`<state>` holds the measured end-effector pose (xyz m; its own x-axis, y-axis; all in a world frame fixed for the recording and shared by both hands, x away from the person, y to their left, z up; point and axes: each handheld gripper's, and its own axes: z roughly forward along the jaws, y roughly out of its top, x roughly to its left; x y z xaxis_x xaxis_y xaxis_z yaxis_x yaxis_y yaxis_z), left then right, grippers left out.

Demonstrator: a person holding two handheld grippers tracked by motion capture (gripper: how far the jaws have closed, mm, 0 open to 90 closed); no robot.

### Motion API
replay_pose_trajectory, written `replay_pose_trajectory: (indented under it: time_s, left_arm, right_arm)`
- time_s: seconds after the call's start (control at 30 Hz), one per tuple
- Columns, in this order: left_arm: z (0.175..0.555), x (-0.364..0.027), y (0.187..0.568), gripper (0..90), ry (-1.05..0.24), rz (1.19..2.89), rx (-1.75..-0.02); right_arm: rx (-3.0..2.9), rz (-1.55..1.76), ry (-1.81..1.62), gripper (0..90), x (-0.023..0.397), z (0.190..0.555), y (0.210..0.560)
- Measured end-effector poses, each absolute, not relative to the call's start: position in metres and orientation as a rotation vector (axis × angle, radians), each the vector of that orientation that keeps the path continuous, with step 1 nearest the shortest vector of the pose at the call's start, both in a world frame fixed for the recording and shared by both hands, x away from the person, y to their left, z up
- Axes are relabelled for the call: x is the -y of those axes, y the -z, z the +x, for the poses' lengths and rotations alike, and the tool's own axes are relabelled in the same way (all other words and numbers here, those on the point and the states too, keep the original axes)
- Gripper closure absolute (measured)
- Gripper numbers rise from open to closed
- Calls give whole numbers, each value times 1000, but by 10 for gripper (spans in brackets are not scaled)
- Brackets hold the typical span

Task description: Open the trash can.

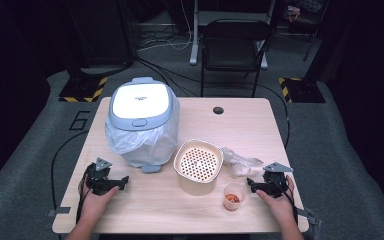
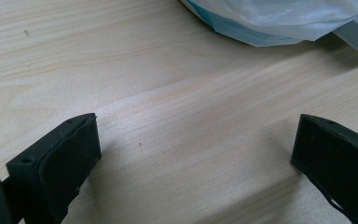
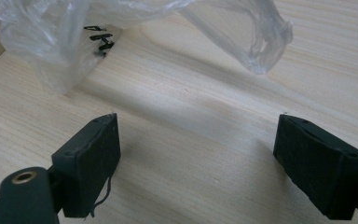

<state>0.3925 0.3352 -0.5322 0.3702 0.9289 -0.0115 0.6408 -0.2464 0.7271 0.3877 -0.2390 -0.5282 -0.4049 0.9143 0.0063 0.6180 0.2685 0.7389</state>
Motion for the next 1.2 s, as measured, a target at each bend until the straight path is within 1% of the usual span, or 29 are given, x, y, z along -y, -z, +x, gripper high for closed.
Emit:
replay_pose_trajectory:
  time_s: [0.17,0.27,0.33,0.43,0.47,0.5,0.53,0.6,0.63,0.67,0.73,0.77,0.8,0.87,0.9,0.93,0.97,1.13,1.2]
  left_arm:
    - [392,-335,532,15,-585,1978,-1346]
    - [390,-335,531,78,-569,1977,-1327]
    - [389,-336,531,117,-586,1979,-1308]
    - [388,-336,530,175,-578,1973,-1298]
    - [388,-336,530,219,-578,1973,-1298]
    - [387,-336,530,292,-586,1957,-1273]
    - [386,-336,530,344,-586,1955,-1268]
    - [385,-335,529,383,-571,1960,-1264]
    - [384,-335,527,446,-575,1970,-1255]
    - [383,-335,525,534,-569,1989,-1249]
    - [382,-333,523,607,-576,2020,-1247]
    - [381,-334,520,673,-566,2052,-1229]
    - [381,-333,519,701,-595,2043,-1210]
    - [380,-332,513,789,-585,2039,-1195]
    - [379,-333,509,813,-586,2037,-1181]
    - [377,-331,506,866,-573,2021,-1176]
    - [376,-330,502,897,-570,2014,-1164]
    - [373,-323,495,900,-574,2056,-1107]
    - [372,-313,492,900,-566,2086,-1061]
  right_arm:
    - [-2121,1386,-942,143,239,388,528]
    - [-2121,1387,-942,143,239,388,528]
    - [-2121,1385,-942,143,239,388,528]
    - [-2121,1385,-942,143,239,388,528]
    - [-2121,1385,-942,143,239,388,528]
    - [-2121,1385,-942,143,239,388,528]
    - [-2121,1385,-942,143,239,388,528]
    - [-2121,1385,-942,143,239,388,528]
    - [-2121,1385,-942,143,239,388,528]
    - [-2121,1385,-942,143,239,388,528]
    - [-2121,1385,-942,143,239,388,528]
    - [-2121,1386,-942,143,239,388,528]
    - [-2121,1385,-942,143,239,388,528]
    - [-2121,1385,-942,143,239,388,528]
    - [-2121,1386,-942,143,239,388,528]
    - [-2121,1385,-942,143,239,388,528]
    - [-2121,1384,-942,143,239,388,528]
    - [-2123,1380,-943,143,239,388,528]
    - [-2123,1380,-944,143,239,388,528]
